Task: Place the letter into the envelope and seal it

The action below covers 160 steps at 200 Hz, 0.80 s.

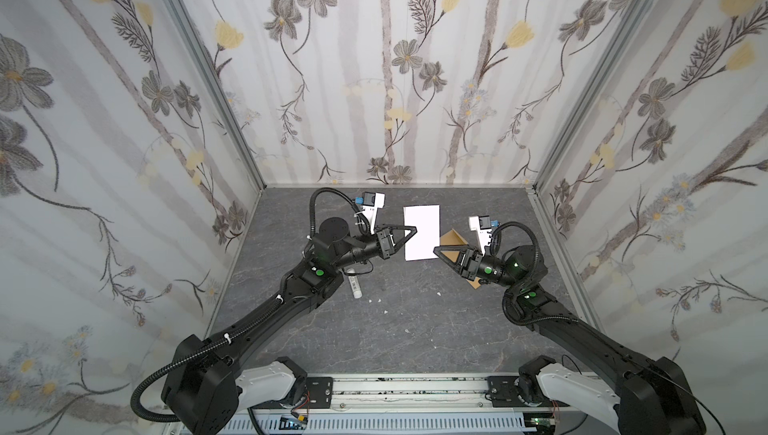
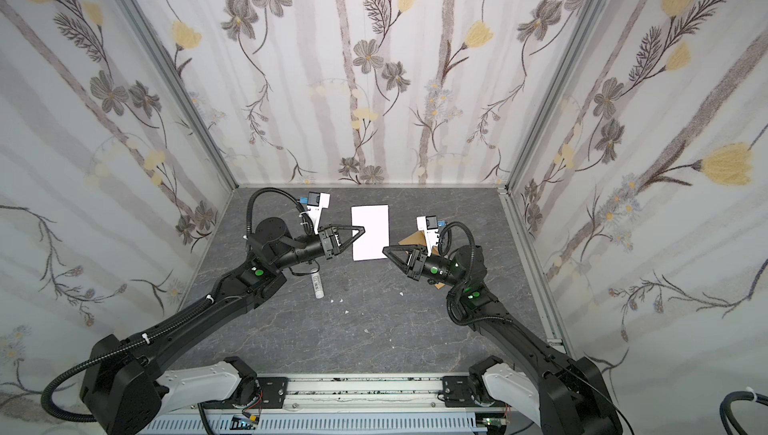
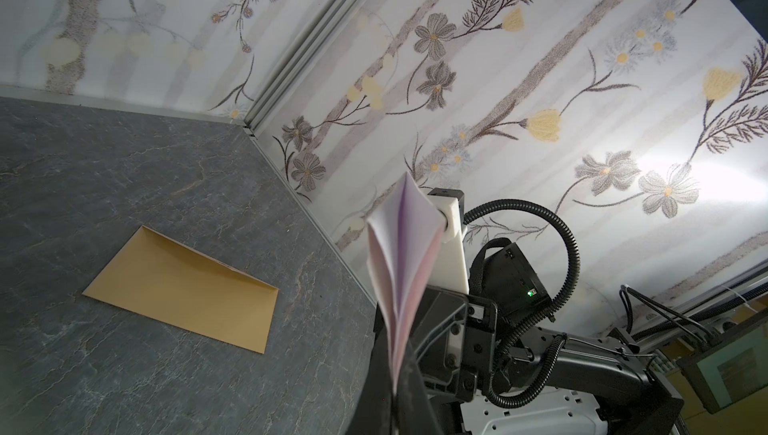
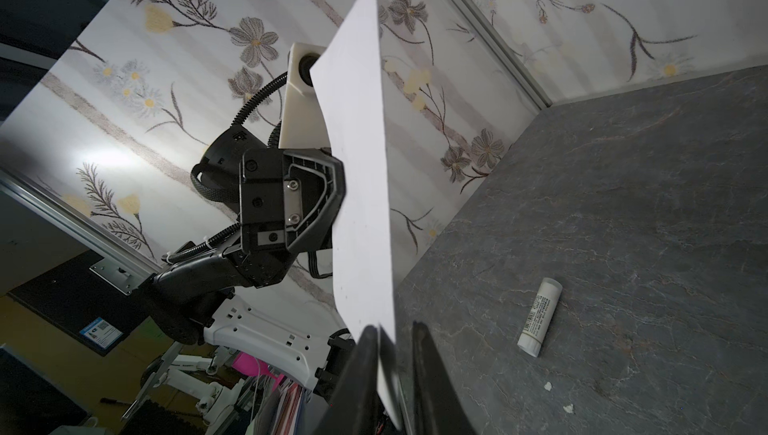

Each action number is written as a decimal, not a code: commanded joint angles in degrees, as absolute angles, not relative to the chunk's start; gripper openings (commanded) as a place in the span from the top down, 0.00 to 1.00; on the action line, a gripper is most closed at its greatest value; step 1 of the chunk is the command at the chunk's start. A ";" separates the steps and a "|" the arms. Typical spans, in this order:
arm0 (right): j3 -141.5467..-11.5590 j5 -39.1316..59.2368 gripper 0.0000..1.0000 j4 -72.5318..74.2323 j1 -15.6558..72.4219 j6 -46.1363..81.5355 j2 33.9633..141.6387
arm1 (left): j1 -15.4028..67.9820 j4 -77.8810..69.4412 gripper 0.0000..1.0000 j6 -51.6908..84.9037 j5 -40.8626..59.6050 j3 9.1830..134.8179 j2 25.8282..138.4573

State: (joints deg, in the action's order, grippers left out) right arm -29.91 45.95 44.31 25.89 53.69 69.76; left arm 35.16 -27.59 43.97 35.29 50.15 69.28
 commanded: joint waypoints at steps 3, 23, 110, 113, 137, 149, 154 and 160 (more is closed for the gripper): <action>-29.28 45.42 0.51 46.33 25.97 53.83 69.51 | 34.90 -29.97 1.00 45.13 34.75 49.60 69.17; -27.85 44.39 0.45 44.48 25.43 53.08 67.92 | 34.28 -29.65 1.00 45.94 34.61 48.09 68.84; -38.23 8.64 0.31 -2.54 17.55 32.05 63.39 | 33.72 -9.42 1.00 42.24 24.65 39.06 70.04; -38.62 7.30 0.31 -3.49 17.52 31.58 63.90 | 33.70 -9.43 1.00 42.44 24.30 38.60 70.37; -39.81 -0.25 0.31 -6.53 16.52 29.63 68.99 | 33.88 -9.49 1.00 43.59 21.29 35.32 72.98; -40.10 -1.22 0.31 -6.55 15.72 29.06 72.07 | 34.05 -9.54 1.00 43.61 20.28 34.77 74.88; -40.43 -2.08 0.32 -6.92 15.61 28.81 73.39 | 34.16 -9.67 1.00 43.70 19.80 34.50 75.36; -41.23 -2.97 0.32 -7.95 15.56 28.77 74.97 | 34.29 -9.90 1.00 43.81 19.30 34.24 75.98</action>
State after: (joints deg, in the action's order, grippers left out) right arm -39.51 5.93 -2.55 16.10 31.97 70.70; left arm 34.00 -9.15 42.76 22.92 35.22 74.02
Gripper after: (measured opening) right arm 0.686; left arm 0.066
